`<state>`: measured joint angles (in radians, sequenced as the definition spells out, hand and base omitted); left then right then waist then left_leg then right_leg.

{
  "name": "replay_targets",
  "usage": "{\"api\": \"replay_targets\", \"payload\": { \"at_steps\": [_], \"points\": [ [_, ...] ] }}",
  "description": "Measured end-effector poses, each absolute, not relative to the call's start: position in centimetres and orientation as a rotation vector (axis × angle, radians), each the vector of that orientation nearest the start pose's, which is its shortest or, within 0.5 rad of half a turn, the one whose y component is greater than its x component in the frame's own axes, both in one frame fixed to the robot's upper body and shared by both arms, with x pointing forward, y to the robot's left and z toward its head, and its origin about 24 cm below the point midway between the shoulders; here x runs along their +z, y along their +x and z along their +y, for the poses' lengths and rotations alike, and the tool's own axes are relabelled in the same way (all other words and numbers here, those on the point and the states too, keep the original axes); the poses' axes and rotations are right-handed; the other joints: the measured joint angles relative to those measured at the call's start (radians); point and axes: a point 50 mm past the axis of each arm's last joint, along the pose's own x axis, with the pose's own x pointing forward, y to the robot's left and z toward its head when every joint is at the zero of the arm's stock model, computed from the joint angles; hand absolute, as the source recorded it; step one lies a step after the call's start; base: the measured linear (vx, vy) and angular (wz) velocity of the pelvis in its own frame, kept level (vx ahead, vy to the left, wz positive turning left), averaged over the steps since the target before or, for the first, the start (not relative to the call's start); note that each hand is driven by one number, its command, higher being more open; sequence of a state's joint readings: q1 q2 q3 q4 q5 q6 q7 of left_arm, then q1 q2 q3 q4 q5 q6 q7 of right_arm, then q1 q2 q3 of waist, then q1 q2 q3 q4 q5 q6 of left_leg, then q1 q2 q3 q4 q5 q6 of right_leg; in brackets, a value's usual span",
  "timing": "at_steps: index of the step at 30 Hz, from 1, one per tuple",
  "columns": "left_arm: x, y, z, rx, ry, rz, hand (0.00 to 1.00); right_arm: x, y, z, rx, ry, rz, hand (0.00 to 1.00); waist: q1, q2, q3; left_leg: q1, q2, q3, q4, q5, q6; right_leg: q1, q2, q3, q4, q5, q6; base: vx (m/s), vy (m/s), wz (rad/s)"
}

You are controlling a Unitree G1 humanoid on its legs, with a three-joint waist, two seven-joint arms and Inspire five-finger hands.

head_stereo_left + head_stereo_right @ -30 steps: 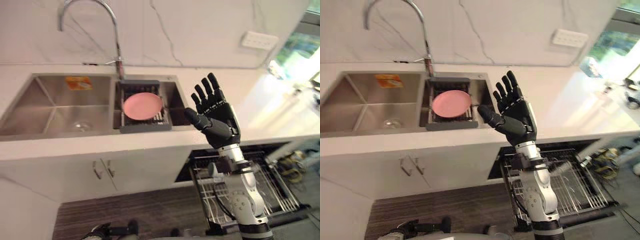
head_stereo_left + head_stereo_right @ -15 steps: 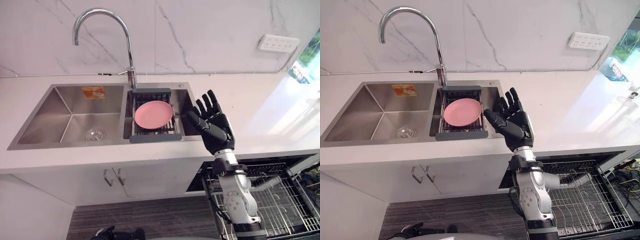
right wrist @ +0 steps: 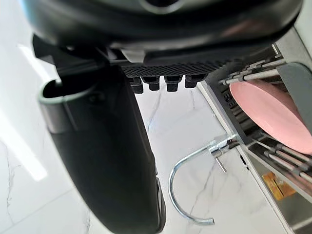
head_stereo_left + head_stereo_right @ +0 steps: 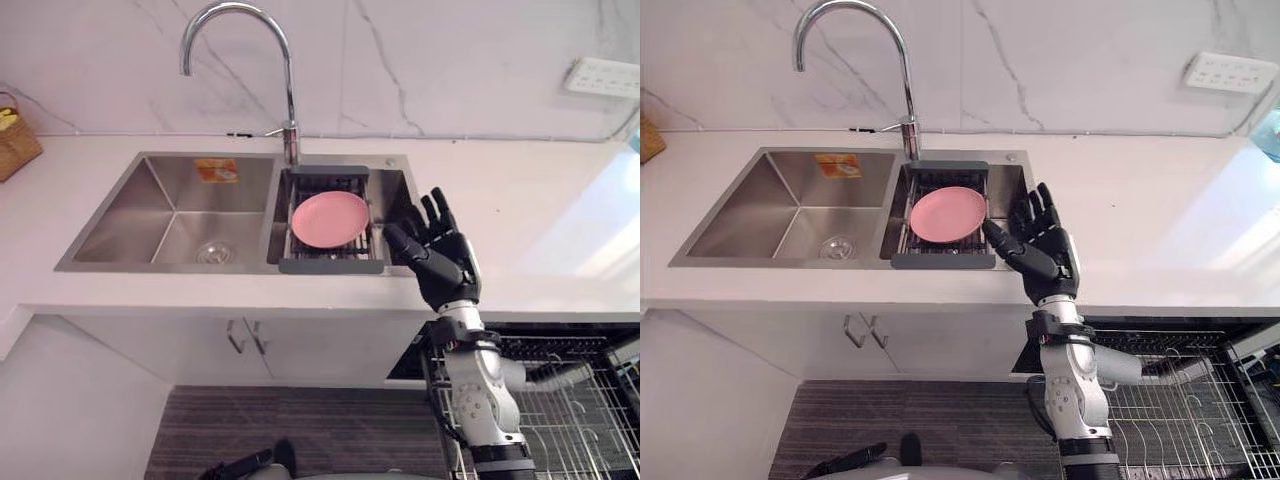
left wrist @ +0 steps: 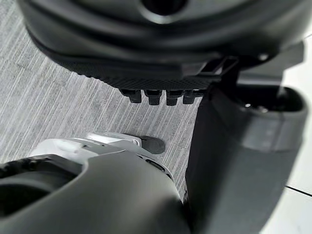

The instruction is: Walk over to the sink, pick up the cup, carry it to the dishwasher, place the cup inside the dishwasher, then close the dishwasher door

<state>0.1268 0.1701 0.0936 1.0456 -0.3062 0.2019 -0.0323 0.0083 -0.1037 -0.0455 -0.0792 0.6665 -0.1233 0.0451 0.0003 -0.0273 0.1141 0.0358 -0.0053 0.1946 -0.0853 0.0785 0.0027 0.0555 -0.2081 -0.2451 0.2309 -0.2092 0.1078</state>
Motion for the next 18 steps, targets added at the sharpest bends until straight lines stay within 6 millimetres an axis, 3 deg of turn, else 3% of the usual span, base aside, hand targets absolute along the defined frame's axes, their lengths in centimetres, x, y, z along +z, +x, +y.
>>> {"api": "replay_targets", "payload": {
  "at_steps": [3, 5, 7, 8, 10, 12, 13, 14, 15, 16, 18],
  "points": [
    [-16.5, 6.3, 22.2, 0.275, -0.150, 1.308, 1.00, 7.3, 24.8, -20.0, -0.117, 0.547, -0.234, 1.00, -0.002, -0.013, 0.003, 0.019, -0.052, -0.003, -0.005, -0.035, 0.023, 0.005, -0.056, -0.009, 0.063, -0.024, 0.008, 0.15, 0.090, 0.06],
    [-16.5, 6.4, 22.3, 0.261, -0.121, 1.306, 1.00, 7.1, 24.6, -20.7, -0.178, 0.519, -0.232, 1.00, -0.003, -0.015, 0.005, 0.037, -0.066, -0.005, 0.007, -0.051, 0.036, -0.100, -0.102, -0.004, 0.315, -0.013, -0.043, 0.19, 0.081, 0.04],
    [-16.4, 6.4, 22.6, 0.285, -0.073, 1.310, 1.00, 7.0, 24.4, -20.8, -0.216, 0.485, -0.224, 1.00, -0.004, -0.018, 0.009, 0.076, -0.058, -0.023, 0.028, -0.082, 0.059, -0.189, -0.117, 0.038, 0.522, 0.036, -0.117, 0.25, 0.041, 0.09],
    [-16.4, 6.5, 22.6, 0.282, -0.039, 1.312, 1.00, 7.0, 24.4, -20.8, -0.219, 0.482, -0.224, 1.00, -0.008, -0.018, 0.010, 0.082, -0.049, -0.031, 0.040, -0.098, 0.064, -0.203, -0.107, 0.044, 0.542, 0.016, -0.109, 0.27, -0.003, 0.20],
    [-16.2, 7.1, 22.8, 0.233, 0.075, 1.293, 1.00, 7.2, 24.4, -20.6, -0.215, 0.482, -0.243, 1.00, -0.013, -0.006, 0.017, 0.087, -0.012, -0.052, 0.087, -0.141, 0.062, -0.235, -0.050, 0.052, 0.490, -0.037, -0.095, 0.25, -0.015, 0.22],
    [-16.1, 7.7, 22.8, 0.169, 0.152, 1.290, 1.00, 8.0, 24.4, -20.4, -0.199, 0.483, -0.275, 1.00, -0.014, -0.005, 0.018, 0.122, 0.020, -0.060, 0.097, -0.173, 0.044, -0.280, 0.027, 0.075, 0.301, -0.019, -0.069, 0.25, -0.045, 0.16],
    [-16.2, 7.5, 22.8, 0.162, 0.154, 1.305, 1.00, 8.3, 24.3, -20.4, -0.196, 0.482, -0.287, 1.00, -0.018, -0.008, 0.016, 0.127, 0.020, -0.064, 0.102, -0.181, 0.034, -0.282, 0.040, 0.089, 0.240, 0.002, -0.060, 0.25, -0.105, 0.34],
    [-16.2, 7.3, 22.9, 0.171, 0.147, 1.326, 1.00, 8.9, 24.2, -20.5, -0.193, 0.482, -0.317, 1.00, -0.026, -0.022, 0.011, 0.132, 0.010, -0.076, 0.127, -0.208, 0.024, -0.288, 0.053, 0.113, 0.147, 0.064, -0.064, 0.36, -0.166, 0.56],
    [-16.2, 6.8, 23.3, 0.186, 0.155, 1.345, 1.00, 9.1, 24.0, -20.7, -0.198, 0.480, -0.331, 1.00, -0.042, -0.044, -0.010, 0.129, -0.009, -0.106, 0.155, -0.222, 0.014, -0.235, 0.053, 0.143, 0.108, 0.185, -0.066, 0.38, -0.191, 0.52],
    [-16.2, 6.9, 23.2, 0.191, 0.158, 1.346, 1.00, 9.5, 24.0, -21.1, -0.198, 0.460, -0.348, 1.00, -0.038, -0.031, -0.014, 0.127, 0.005, -0.114, 0.173, -0.236, 0.002, -0.217, 0.057, 0.132, 0.083, 0.176, -0.043, 0.33, -0.173, 0.52],
    [-16.3, 7.3, 22.2, 0.176, 0.151, 1.337, 1.00, 10.1, 24.0, -21.9, -0.224, 0.445, -0.375, 1.00, -0.041, 0.014, -0.009, 0.095, 0.046, -0.129, 0.198, -0.253, -0.018, -0.194, 0.092, 0.101, 0.023, 0.181, -0.051, 0.28, -0.140, 0.30]
  ]
}}
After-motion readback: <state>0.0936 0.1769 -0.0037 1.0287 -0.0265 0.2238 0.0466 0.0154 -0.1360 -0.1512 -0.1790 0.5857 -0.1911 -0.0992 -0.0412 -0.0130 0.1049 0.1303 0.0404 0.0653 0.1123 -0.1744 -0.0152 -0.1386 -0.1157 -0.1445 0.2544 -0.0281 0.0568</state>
